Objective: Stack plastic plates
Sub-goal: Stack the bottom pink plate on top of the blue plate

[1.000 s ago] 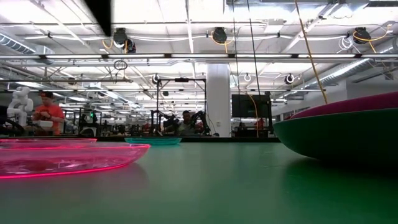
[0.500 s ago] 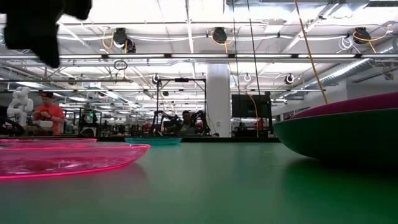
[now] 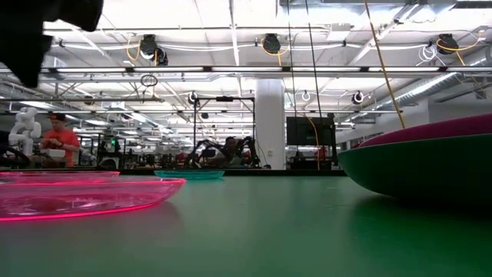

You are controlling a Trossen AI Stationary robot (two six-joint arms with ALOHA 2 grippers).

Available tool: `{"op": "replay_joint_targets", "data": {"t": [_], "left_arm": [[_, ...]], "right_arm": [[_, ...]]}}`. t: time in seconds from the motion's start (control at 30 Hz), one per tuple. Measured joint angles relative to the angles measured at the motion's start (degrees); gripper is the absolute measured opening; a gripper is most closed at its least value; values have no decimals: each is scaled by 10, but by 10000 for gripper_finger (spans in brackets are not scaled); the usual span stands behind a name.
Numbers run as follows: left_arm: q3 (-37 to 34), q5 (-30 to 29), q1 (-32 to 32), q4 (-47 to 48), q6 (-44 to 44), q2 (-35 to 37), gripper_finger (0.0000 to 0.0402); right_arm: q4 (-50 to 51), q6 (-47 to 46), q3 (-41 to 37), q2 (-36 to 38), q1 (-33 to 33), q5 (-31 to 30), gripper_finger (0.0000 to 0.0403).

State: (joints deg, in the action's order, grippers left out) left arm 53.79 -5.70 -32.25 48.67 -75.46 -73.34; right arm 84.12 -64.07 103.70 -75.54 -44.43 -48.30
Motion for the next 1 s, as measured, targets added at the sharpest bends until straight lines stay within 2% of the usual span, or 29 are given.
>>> {"op": "replay_joint_targets", "data": {"t": [0.1,0.3,0.5,0.73,0.9,1.0], "left_arm": [[0,9,0,8,-59,-3,134],[1,9,17,2,-105,-17,134],[1,26,33,1,-106,-58,134],[1,75,57,-74,-77,-124,137],[1,85,61,-130,-87,-157,174],[1,85,61,-122,-99,-172,209]], "right_arm": [[-4,0,0,-10,15,1,43],[-17,1,0,-26,40,4,43],[-34,2,0,-32,54,6,43],[-36,3,0,-32,58,33,43],[-38,3,0,-32,58,51,43],[-38,3,0,-31,58,51,43]]}}
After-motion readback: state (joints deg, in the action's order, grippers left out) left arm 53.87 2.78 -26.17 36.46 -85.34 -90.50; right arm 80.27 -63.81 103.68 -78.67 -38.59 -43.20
